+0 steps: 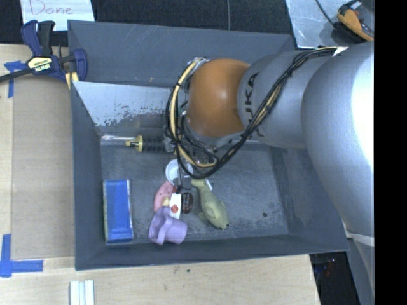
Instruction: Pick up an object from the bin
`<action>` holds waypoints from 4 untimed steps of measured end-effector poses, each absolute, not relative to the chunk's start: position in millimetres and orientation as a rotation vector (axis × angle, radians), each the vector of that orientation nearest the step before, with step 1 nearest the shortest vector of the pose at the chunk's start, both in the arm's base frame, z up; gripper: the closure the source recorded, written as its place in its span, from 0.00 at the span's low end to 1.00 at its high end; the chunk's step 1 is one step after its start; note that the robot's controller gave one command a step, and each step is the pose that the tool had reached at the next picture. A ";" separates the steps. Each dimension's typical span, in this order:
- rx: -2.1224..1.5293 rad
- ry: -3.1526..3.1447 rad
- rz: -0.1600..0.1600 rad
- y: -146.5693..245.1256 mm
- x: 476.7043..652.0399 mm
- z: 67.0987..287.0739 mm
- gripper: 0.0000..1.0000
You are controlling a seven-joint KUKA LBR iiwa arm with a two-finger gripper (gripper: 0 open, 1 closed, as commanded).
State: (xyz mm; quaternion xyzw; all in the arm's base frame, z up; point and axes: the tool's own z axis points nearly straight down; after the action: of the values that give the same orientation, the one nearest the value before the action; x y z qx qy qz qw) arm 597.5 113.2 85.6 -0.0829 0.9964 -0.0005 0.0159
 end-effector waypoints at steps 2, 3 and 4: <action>-0.401 3.092 -0.002 110.4 593.3 131.0 0.00; -0.204 3.094 0.013 106.9 612.8 78.5 0.00; -0.318 3.090 0.002 107.5 594.4 95.5 0.00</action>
Offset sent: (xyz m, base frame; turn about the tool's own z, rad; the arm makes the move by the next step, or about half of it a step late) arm -0.0095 0.0001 -0.0060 -0.2926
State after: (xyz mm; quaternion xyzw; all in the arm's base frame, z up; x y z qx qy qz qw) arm 594.4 107.5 95.5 -0.1024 0.9946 0.0007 0.0175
